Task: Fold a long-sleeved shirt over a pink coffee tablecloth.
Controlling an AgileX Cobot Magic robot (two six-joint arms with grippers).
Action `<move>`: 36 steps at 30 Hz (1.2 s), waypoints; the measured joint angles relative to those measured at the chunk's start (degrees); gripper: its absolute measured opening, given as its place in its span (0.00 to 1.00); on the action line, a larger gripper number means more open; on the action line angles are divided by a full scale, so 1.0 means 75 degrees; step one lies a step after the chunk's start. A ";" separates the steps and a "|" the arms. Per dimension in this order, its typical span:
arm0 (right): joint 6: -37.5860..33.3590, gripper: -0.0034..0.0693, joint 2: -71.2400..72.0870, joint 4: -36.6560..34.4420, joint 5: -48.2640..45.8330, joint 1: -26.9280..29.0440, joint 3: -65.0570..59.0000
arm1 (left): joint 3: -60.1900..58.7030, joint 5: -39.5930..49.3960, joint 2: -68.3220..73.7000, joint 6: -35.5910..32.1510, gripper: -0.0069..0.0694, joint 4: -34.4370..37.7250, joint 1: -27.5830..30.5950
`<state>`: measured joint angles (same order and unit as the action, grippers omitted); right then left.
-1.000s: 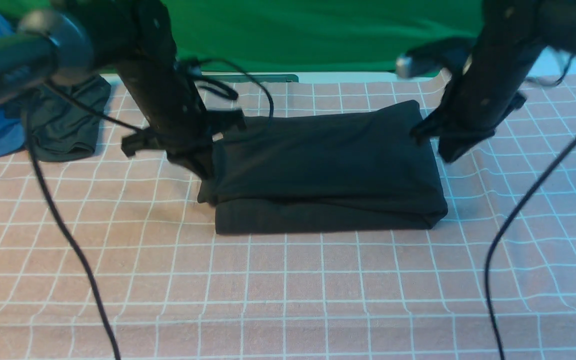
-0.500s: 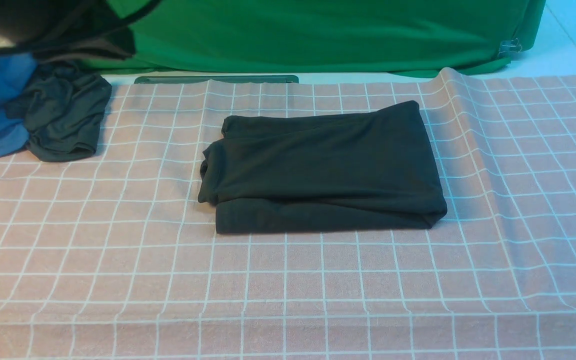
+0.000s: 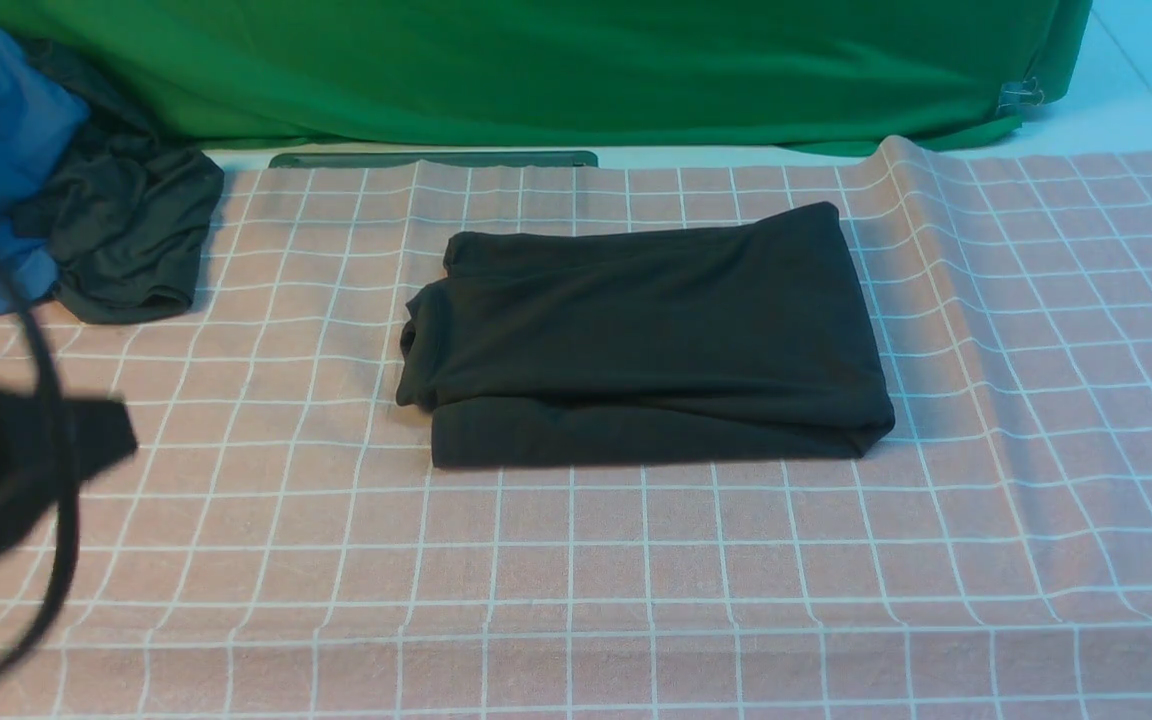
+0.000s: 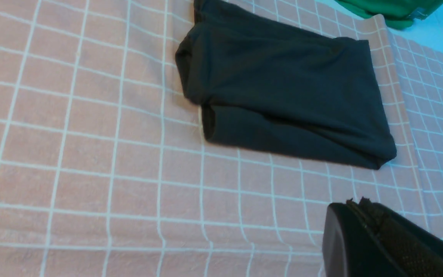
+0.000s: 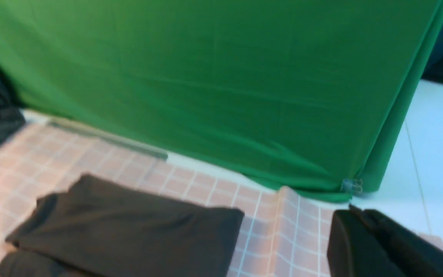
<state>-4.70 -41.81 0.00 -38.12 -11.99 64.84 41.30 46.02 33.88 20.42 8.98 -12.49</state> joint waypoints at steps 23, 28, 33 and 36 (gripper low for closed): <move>-0.0003 0.11 0.5488 0.0000 0.3282 0.0000 -0.3897 | -0.2904 -0.3490 -0.3009 0.0010 0.11 0.0035 0.0000; -0.0003 0.16 0.5488 0.0000 0.3273 0.0000 -0.3897 | -0.2904 -0.3507 -0.3009 0.0004 0.11 0.0035 0.0000; -0.0003 0.21 0.5488 0.0000 0.3273 0.0000 -0.3897 | -0.2904 -0.3507 -0.3009 0.0001 0.11 -0.0029 0.0000; -0.0003 0.22 0.5488 0.0000 0.3273 0.0000 -0.3897 | -0.2904 -0.3507 -0.3009 0.0001 0.11 -0.0069 0.0000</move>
<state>-4.72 -0.65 0.00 -13.57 -11.99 35.61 19.52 19.71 11.31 20.42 8.46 -12.49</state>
